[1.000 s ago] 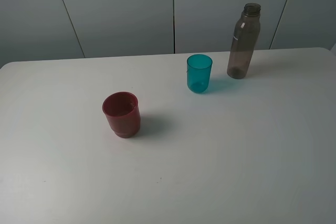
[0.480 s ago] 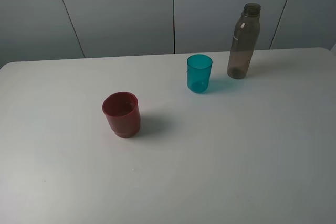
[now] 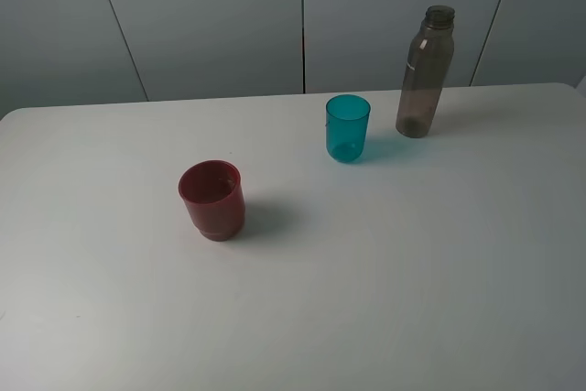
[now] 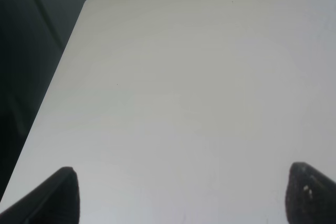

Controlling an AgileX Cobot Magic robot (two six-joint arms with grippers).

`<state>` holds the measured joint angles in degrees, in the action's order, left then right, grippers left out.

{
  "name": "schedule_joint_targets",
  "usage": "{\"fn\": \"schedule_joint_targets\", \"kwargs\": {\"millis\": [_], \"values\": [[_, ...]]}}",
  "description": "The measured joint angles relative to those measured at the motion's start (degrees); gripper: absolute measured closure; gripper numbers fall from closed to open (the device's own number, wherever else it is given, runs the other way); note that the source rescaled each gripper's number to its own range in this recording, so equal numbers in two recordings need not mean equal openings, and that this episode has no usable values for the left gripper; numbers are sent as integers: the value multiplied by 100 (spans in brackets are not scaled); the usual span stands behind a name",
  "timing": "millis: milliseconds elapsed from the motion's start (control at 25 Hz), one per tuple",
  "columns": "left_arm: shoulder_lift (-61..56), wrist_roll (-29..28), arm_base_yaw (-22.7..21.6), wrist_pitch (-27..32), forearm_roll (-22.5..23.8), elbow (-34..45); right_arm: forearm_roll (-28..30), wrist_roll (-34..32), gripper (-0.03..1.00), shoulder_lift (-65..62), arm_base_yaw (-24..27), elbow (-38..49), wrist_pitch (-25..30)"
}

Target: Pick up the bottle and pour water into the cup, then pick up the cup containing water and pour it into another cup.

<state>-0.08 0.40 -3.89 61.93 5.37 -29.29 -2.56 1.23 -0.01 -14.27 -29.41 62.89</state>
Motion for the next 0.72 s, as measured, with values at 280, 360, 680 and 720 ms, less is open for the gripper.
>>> {"fn": "schedule_joint_targets", "kwargs": {"millis": [280,360,680,720], "values": [[0,0,0,0,0,0,0,0,-3,0,1500,0,0],[0,0,0,0,0,0,-11,14,-3,0,1560,0,-3],[0,0,0,0,0,0,-102,-7,-3,0,1563,0,-3],[0,0,0,0,0,0,-102,-7,-3,0,1563,0,-3]]}}
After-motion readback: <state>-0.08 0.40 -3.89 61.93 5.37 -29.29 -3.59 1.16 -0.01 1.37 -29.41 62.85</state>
